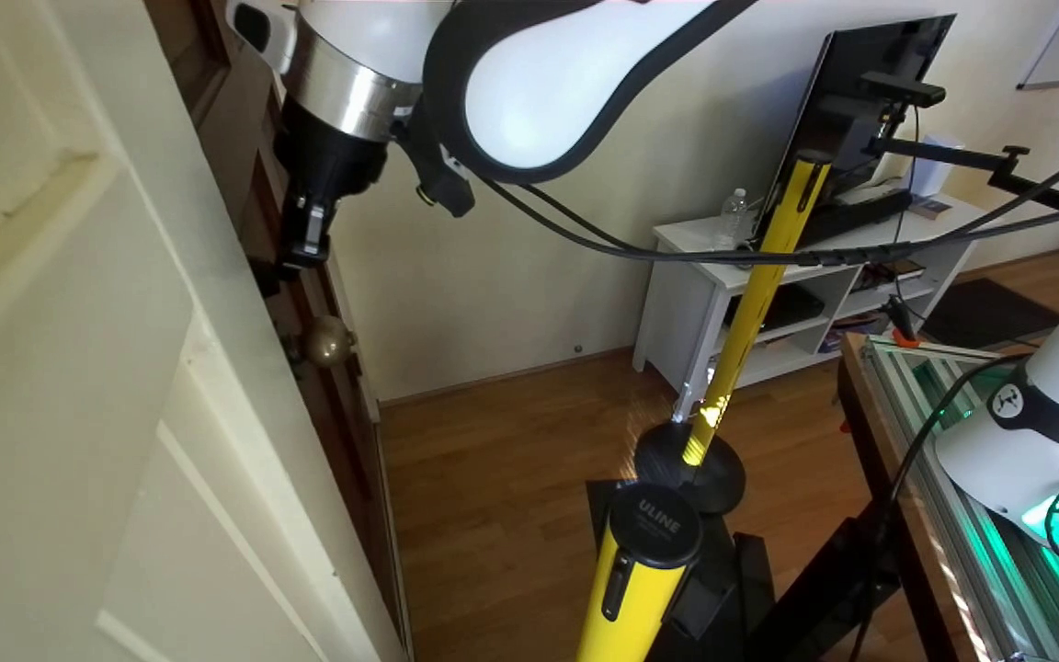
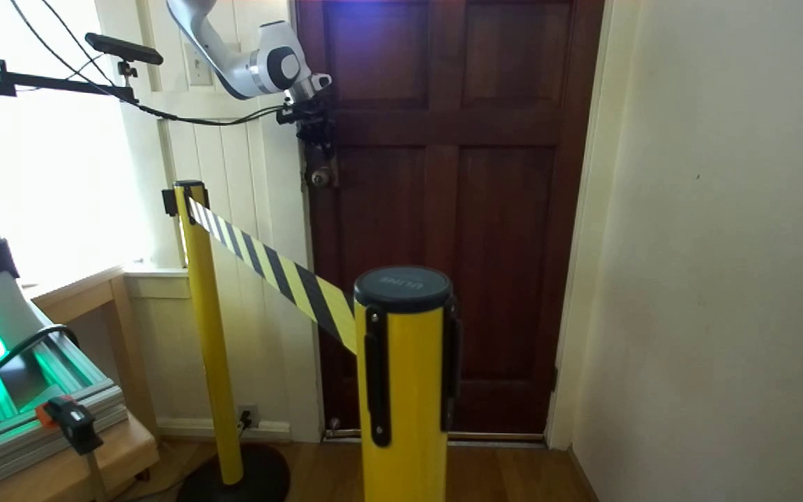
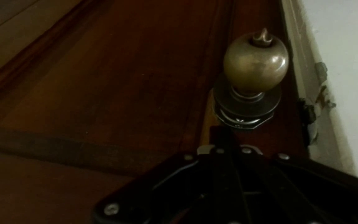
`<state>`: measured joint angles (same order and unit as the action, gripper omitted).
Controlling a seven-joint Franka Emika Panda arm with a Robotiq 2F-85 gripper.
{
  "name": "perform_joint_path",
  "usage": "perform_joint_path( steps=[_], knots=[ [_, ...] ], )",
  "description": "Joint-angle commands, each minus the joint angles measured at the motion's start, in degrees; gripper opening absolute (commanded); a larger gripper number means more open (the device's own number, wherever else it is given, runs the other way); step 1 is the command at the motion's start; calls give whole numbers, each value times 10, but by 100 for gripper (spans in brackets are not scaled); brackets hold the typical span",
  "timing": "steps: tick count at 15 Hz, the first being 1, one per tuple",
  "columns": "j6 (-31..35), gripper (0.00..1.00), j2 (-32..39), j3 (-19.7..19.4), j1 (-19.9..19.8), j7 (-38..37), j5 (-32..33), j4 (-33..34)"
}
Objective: Unlock the door
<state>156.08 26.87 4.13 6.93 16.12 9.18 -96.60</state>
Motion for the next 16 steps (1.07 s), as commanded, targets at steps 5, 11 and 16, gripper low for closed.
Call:
perform_joint_path(
  steps=[5,11,16],
  knots=[
    [71,0,11,33,-15,40,2,-2],
    [92,0,-5,48,-23,62,3,-26],
    [104,0,-16,49,-25,63,3,-47]
  ],
)
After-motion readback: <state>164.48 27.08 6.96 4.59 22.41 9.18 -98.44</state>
